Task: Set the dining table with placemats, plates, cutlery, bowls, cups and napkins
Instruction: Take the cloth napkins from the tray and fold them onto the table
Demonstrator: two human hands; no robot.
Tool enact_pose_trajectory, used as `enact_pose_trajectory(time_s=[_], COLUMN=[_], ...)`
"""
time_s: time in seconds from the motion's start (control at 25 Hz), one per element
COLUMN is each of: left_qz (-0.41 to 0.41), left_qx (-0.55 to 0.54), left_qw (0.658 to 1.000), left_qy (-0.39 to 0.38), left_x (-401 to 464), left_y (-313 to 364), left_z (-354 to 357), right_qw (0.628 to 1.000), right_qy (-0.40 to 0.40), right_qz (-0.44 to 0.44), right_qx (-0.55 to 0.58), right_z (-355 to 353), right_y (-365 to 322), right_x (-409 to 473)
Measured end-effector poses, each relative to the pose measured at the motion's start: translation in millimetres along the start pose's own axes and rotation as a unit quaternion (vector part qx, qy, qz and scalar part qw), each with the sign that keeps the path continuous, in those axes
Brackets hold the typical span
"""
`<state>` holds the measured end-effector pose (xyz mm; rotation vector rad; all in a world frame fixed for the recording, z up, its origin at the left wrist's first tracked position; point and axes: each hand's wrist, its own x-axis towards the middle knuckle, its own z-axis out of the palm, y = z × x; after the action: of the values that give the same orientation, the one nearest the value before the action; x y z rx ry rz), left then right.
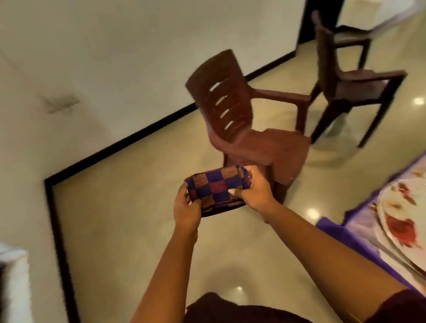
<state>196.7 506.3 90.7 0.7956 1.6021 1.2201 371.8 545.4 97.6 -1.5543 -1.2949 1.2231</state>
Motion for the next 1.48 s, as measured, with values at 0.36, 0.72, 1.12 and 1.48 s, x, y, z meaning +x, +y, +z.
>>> enact_pose_trajectory(time_s=[0.36,0.72,1.12,1.48], left_qz=[-0.038,-0.018,-0.062,-0.088], left_qx=[0.052,0.162,0.157,0.167], left_qw=[0.957,0.862,0.775,0.718], left_qy=[-0.284,-0.48,-0.61,-0.67], left_x=[7.6,64.6,97.2,50.7], left_y=[19.6,44.4,54.6,40.1], left_z=[197.0,358.0,489.4,600.1], right_qw=[0.956,0.878,0.795,0.742], right_qy=[0.275,0.445,0.578,0.632], right_qz=[0.086,0.153,0.184,0.224], right_qx=[0.046,0.087,0.034,0.002], right_z=[-161.3,-240.8,-309.8,-401.1], right_y=[67.1,85.4,64.5,87.1], right_x=[-11.2,32.4,75.6,63.8])
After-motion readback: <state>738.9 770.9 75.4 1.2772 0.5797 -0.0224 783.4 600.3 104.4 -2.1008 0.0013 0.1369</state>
